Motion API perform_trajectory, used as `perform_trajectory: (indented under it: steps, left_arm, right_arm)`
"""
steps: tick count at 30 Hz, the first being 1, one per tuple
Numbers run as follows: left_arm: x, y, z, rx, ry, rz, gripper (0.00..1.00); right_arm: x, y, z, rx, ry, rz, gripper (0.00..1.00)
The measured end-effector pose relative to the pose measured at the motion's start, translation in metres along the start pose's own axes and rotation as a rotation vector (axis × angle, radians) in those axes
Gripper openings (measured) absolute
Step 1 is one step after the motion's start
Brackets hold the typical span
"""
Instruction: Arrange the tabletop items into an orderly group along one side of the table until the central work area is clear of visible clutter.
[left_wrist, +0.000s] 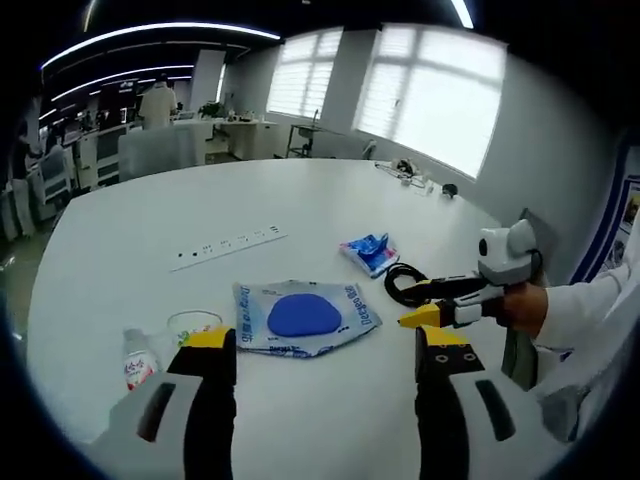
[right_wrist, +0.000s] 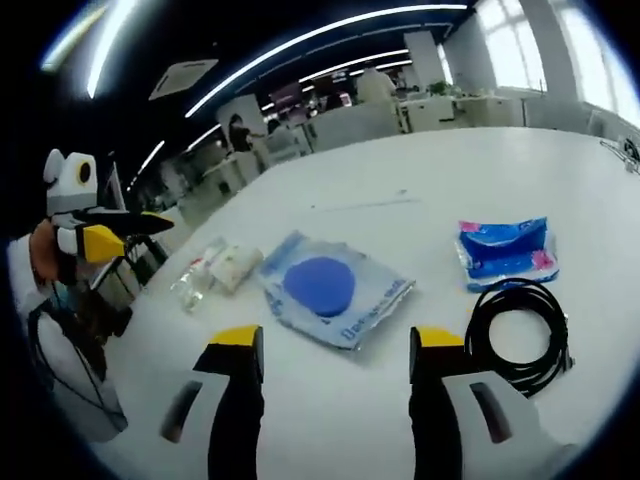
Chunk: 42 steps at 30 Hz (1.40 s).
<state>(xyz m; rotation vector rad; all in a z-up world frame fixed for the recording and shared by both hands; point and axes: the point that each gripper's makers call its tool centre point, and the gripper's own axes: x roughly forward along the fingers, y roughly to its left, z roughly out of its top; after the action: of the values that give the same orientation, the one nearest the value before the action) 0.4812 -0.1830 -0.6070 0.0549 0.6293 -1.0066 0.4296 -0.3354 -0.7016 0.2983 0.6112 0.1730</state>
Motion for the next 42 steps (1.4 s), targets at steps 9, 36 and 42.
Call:
perform_trajectory:
  steps: [9,36,42]
  left_arm:
    - [0.007,0.015,-0.009,-0.004,0.022,-0.008,0.74]
    - [0.044,0.026,-0.017,-0.014,0.049,-0.033,0.7]
    - [0.048,0.03,-0.015,-0.024,0.045,-0.023,0.7]
  right_arm:
    - [0.021,-0.002,-0.015,0.053,0.017,-0.037,0.45]
    - [0.047,-0.018,-0.026,0.194,0.037,-0.074,0.03]
    - [0.046,-0.018,-0.026,0.195,0.036,-0.073,0.02]
